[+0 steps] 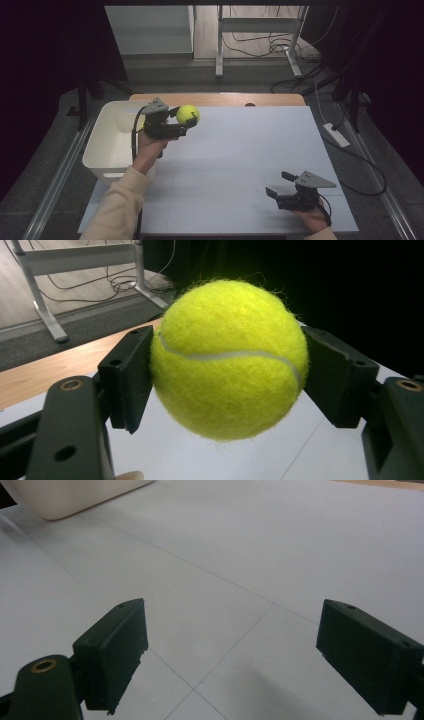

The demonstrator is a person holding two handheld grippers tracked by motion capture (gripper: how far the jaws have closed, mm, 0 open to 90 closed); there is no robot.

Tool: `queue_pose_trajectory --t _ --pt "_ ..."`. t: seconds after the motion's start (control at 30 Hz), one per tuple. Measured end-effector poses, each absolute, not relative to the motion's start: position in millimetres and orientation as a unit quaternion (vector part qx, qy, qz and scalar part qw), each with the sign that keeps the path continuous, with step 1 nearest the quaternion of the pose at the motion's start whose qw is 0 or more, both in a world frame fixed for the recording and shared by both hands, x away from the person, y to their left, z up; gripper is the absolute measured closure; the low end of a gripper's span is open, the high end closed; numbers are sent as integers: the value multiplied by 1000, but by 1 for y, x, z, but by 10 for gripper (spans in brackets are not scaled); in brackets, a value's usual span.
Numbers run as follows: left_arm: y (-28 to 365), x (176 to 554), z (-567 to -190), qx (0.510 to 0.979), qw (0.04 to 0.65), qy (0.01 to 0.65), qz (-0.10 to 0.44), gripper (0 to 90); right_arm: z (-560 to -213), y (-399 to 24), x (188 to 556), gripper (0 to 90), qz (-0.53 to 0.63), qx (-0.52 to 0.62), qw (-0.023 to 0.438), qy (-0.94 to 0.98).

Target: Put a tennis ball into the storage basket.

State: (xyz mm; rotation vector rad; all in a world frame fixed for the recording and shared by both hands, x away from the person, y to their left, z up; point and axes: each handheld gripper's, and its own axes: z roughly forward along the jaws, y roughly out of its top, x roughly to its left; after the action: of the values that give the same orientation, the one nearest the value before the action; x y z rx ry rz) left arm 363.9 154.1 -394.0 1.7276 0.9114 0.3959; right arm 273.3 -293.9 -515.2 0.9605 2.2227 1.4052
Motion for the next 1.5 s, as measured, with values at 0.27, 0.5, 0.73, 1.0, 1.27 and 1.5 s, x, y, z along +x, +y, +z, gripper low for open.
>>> queue_pose_trajectory --t 0.27,0.5,0.73,1.0,1.27,1.5 --pt "165 362 -392 721 546 392 171 274 -515 -294 273 132 494 338 170 783" --pt "168 362 -392 721 542 395 176 274 -515 -294 273 132 493 338 171 783" --pt "175 360 -391 718 539 400 181 274 -515 -294 273 132 493 338 172 783" --pt "186 358 -390 714 538 407 188 274 -515 -293 274 132 493 337 172 783" --pt "196 358 -391 713 527 418 198 274 -515 -293 274 132 493 338 172 783" --pt "210 361 -394 704 519 438 205 274 -515 -293 274 132 493 338 171 783"
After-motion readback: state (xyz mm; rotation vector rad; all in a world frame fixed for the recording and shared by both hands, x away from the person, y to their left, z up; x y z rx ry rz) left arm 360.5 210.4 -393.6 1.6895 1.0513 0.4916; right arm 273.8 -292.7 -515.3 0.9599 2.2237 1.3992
